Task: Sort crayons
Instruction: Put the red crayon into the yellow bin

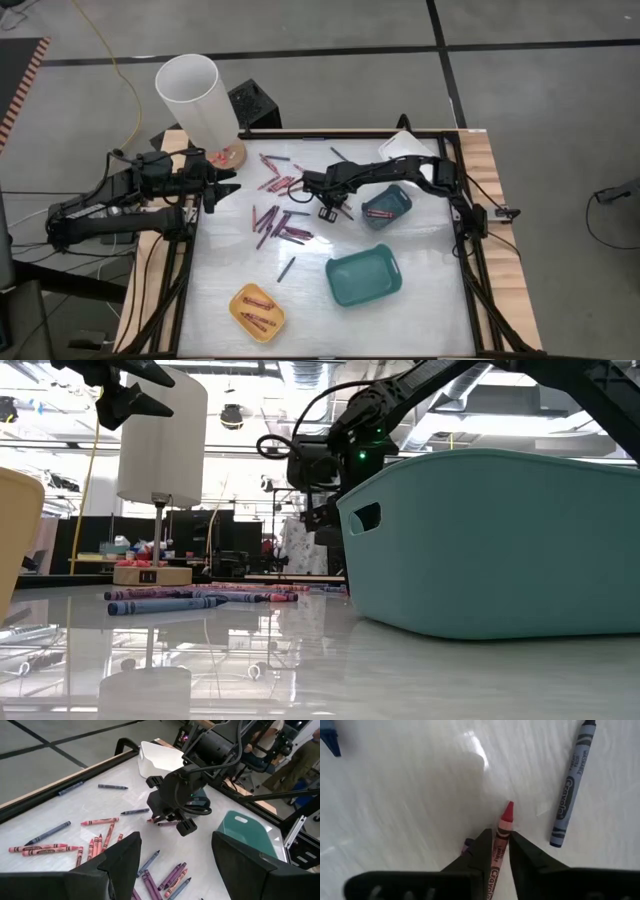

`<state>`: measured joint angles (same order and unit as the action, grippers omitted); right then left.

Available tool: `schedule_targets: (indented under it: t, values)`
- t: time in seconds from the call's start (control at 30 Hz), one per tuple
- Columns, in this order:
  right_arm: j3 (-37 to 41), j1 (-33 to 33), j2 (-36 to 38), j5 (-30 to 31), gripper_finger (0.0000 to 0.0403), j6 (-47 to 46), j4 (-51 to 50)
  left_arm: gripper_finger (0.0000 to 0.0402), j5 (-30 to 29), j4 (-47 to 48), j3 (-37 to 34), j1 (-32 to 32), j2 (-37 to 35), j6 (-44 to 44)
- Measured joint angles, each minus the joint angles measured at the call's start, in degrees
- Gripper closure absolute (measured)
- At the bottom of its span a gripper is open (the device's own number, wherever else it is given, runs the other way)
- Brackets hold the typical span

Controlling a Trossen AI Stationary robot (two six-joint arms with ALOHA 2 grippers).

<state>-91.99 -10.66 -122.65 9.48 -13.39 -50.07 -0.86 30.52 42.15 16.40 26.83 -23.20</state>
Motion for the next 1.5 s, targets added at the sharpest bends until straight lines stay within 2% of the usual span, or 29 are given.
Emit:
schedule_targets:
  t: [0.2, 0.47, 0.63, 0.8, 1.0, 1.23, 1.5]
  values:
    - [0.4, 0.0, -0.09, 0.07, 0.0395, -1.62, 0.14, 0.0168, -0.82, -0.02, 0.0, 0.0, 0.0, -0.05]
    - [0.59, 0.37, 0.41, 0.47, 0.0399, -1.77, 2.21, 0.0168, -1.53, -0.02, 0.0, 0.0, 0.0, -0.54]
    - [0.94, 1.44, 2.71, 5.04, 0.04, -1.61, 3.12, 0.0168, -1.53, -0.02, 0.0, 0.0, 0.01, -1.34]
    - [0.77, 2.81, 7.54, 6.77, 0.04, -1.62, 7.46, 0.0168, -1.53, -0.8, 0.0, 0.0, 0.02, -1.34]
    - [0.77, 7.3, 10.4, 5.96, 0.04, 0.95, 20.91, 0.0168, -1.52, -1.84, 0.0, 0.0, 0.0, -1.62]
    - [0.62, 14.88, 9.65, -1.22, 0.04, 9.79, 40.63, 0.0168, -1.51, -1.82, 0.0, 0.0, 0.01, -2.87]
    - [0.62, 21.97, 5.33, -9.15, 0.04, 14.85, 55.48, 0.0168, -1.51, -2.37, -0.02, 0.0, 0.01, -3.39]
